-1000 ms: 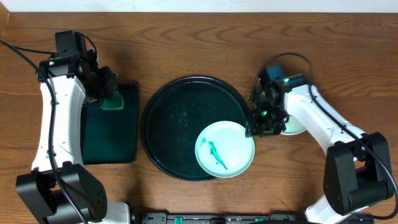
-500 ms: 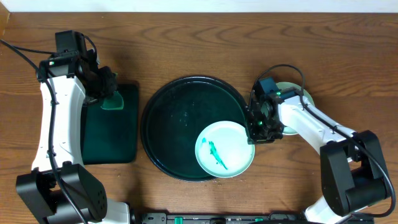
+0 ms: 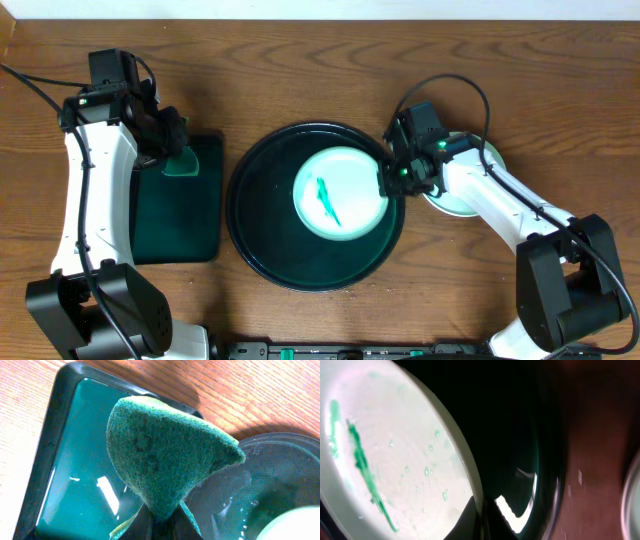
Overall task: Clean dirty plates on tray and stack at the side
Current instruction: 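Release the stacked plate and move the right gripper to the last plate, then grasp the last plate rim with the right gripper and bring the sponge over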
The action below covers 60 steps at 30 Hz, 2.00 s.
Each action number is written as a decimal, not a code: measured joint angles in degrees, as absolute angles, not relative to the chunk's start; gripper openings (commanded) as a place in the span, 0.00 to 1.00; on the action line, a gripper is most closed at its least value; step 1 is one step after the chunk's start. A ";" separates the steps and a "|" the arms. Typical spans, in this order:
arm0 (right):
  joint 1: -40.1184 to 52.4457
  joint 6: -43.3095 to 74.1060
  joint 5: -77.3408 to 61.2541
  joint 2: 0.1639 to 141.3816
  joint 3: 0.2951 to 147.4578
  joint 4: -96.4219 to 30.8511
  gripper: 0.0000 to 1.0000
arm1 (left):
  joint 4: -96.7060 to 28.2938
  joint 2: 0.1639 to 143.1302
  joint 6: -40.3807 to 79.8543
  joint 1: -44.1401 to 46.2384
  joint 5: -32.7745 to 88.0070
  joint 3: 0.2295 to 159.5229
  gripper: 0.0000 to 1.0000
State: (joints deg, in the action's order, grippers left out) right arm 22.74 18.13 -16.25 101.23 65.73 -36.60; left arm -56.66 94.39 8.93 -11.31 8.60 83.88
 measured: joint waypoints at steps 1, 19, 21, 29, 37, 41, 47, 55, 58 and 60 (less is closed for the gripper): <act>22.85 18.94 -15.90 101.23 65.91 -35.00 0.01 | -56.66 94.39 8.91 -11.29 8.60 83.88 0.07; 28.10 32.10 -14.59 111.37 68.07 -31.05 0.01 | -55.18 94.61 14.52 -1.76 8.56 81.21 0.07; 28.05 32.69 -14.94 112.81 70.41 -33.56 0.01 | -54.70 95.11 15.99 0.45 8.51 81.19 0.07; 27.88 32.45 -16.10 115.61 74.59 -36.23 0.01 | -49.98 101.65 22.17 10.41 8.40 81.08 0.07; 27.70 32.45 -16.53 115.68 74.61 -36.23 0.01 | -48.97 112.75 27.18 16.21 8.38 81.08 0.07; 27.70 32.45 -16.53 115.68 74.63 -36.23 0.01 | -48.64 114.76 27.90 17.58 7.49 81.62 0.07; 27.70 32.45 -16.53 115.68 74.63 -36.23 0.01 | -48.56 115.63 26.37 19.59 8.32 82.02 0.07; 27.66 32.42 -16.51 115.68 74.63 -36.23 0.01 | -50.63 117.03 18.26 26.83 16.62 82.15 0.07; 27.66 32.42 -16.51 115.68 74.63 -36.23 0.01 | -50.76 117.27 14.81 28.64 20.14 82.15 0.07; 27.66 32.42 -16.51 115.70 74.63 -36.23 0.01 | -50.78 117.56 11.66 28.67 22.61 82.15 0.07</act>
